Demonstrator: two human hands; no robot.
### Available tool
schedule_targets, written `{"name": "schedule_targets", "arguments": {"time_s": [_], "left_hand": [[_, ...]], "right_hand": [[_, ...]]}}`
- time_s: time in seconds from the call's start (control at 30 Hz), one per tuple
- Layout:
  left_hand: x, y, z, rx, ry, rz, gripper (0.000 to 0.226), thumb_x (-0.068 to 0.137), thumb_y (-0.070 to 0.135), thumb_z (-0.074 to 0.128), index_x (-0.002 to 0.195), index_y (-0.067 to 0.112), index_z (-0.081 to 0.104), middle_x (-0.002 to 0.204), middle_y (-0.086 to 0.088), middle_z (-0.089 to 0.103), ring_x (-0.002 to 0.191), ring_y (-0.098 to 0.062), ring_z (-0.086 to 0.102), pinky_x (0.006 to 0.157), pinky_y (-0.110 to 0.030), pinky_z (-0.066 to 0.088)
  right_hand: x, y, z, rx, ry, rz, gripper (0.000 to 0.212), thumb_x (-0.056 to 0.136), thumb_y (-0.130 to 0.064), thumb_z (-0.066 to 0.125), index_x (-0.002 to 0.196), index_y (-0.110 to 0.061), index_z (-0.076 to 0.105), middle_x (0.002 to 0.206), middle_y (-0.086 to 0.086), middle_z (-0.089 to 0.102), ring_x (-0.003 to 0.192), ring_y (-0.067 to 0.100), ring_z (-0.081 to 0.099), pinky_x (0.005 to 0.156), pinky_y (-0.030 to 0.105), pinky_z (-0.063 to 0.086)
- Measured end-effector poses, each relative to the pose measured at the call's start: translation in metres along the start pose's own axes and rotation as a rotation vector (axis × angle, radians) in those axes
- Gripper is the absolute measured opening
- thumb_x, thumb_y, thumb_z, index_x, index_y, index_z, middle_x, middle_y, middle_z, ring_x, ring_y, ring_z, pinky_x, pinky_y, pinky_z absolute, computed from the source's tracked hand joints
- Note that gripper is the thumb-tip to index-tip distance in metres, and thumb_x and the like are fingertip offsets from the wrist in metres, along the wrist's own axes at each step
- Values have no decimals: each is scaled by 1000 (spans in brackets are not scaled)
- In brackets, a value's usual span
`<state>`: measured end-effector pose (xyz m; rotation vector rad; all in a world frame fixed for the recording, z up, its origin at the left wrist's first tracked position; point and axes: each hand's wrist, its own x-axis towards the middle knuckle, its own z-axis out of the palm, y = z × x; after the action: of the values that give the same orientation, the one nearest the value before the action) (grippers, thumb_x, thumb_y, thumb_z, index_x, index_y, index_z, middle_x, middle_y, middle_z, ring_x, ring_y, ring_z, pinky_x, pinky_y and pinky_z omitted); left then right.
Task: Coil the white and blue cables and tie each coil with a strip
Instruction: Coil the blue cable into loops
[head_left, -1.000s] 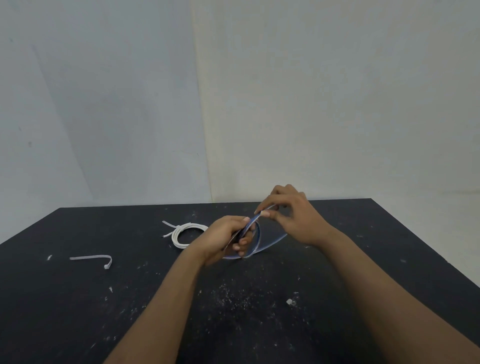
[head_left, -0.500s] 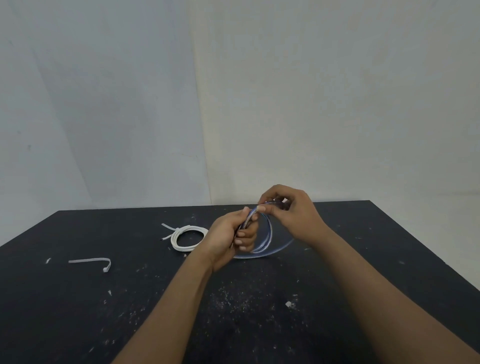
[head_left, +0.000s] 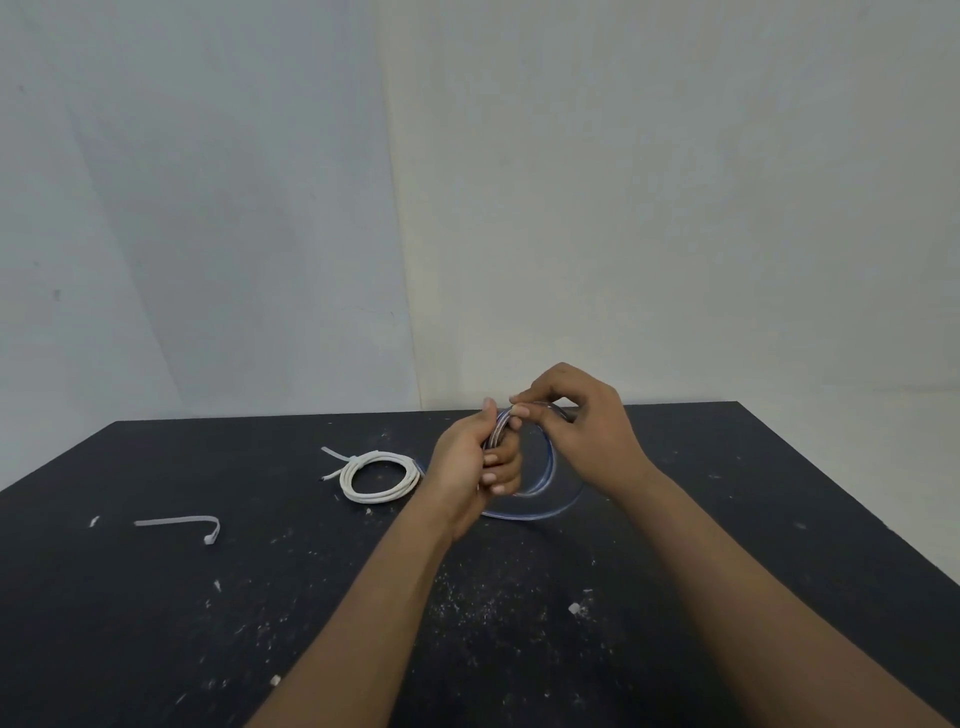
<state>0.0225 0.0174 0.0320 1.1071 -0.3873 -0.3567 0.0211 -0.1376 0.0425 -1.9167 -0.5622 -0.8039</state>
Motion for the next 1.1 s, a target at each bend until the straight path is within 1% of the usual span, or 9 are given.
{"name": "schedule_targets", "arguments": {"time_s": [0.17, 0.33, 0.4, 0.47, 0.6, 0.7, 0.83, 0.97, 1.1], "left_hand": [[-2, 6, -10, -117, -66, -72, 35, 105, 28, 32, 77, 12, 46, 46, 6, 22, 34, -4, 16, 36, -18, 15], [2, 39, -44, -610, 51, 39, 33, 102, 17, 29, 72, 14, 45, 44, 8, 20, 39, -7, 7, 34, -18, 16], [4, 53, -61, -705, 147, 123, 37, 103, 14, 27, 71, 13, 44, 43, 7, 26, 33, -8, 15, 34, -18, 18], [8, 60, -69, -679, 231, 164, 38, 104, 17, 25, 71, 13, 43, 43, 6, 27, 30, -7, 21, 34, -18, 19], [17, 50, -67, -546, 331, 166, 43, 107, 27, 22, 72, 14, 43, 41, 6, 26, 30, -6, 21, 33, -19, 19], [23, 38, -64, -462, 365, 141, 43, 108, 29, 22, 73, 14, 43, 40, 6, 25, 29, -6, 21, 34, -19, 18], [28, 23, -62, -385, 367, 110, 42, 107, 30, 23, 74, 13, 43, 39, 7, 25, 28, -5, 21, 33, -18, 19], [29, 14, -62, -352, 362, 66, 43, 107, 31, 24, 74, 13, 44, 39, 7, 27, 28, -5, 23, 31, -18, 21], [29, 6, -53, -273, 431, 66, 42, 107, 30, 24, 75, 12, 44, 40, 4, 39, 32, -10, 41, 34, -16, 35]], "right_hand": [[-4, 7, 1, -66, -21, -9, 15, 85, -16, 74, 95, -26, 79, 80, -7, 70, 73, 10, 61, 68, 18, 46], [-15, 30, -11, -184, 23, 84, 28, 94, -7, 62, 113, -24, 73, 67, -33, 62, 62, -6, 57, 57, 7, 37], [-28, 43, -19, -277, -32, 123, 26, 98, -9, 56, 113, -29, 64, 65, -20, 61, 55, 1, 53, 54, 16, 40], [-41, 51, -24, -362, -165, 127, 25, 100, -13, 49, 111, -35, 54, 64, -5, 57, 52, 9, 48, 54, 32, 44], [-44, 44, -19, -361, -342, 115, 31, 100, -15, 42, 112, -41, 54, 63, 5, 56, 53, 17, 46, 54, 33, 42], [-33, 35, -15, -334, -425, 150, 32, 91, -12, 44, 92, -35, 67, 65, 7, 63, 55, 24, 52, 57, 37, 46], [-25, 28, -14, -244, -440, 170, 36, 73, -9, 42, 83, -31, 69, 76, -6, 69, 49, 7, 47, 51, 22, 41], [-27, 30, -12, -141, -394, 205, 31, 84, -3, 58, 87, -30, 72, 79, -18, 71, 71, -2, 64, 60, 8, 42], [-26, 28, -8, -14, -341, 264, 8, 83, -22, 76, 85, -29, 76, 79, -11, 76, 83, 0, 69, 73, 15, 50]]}}
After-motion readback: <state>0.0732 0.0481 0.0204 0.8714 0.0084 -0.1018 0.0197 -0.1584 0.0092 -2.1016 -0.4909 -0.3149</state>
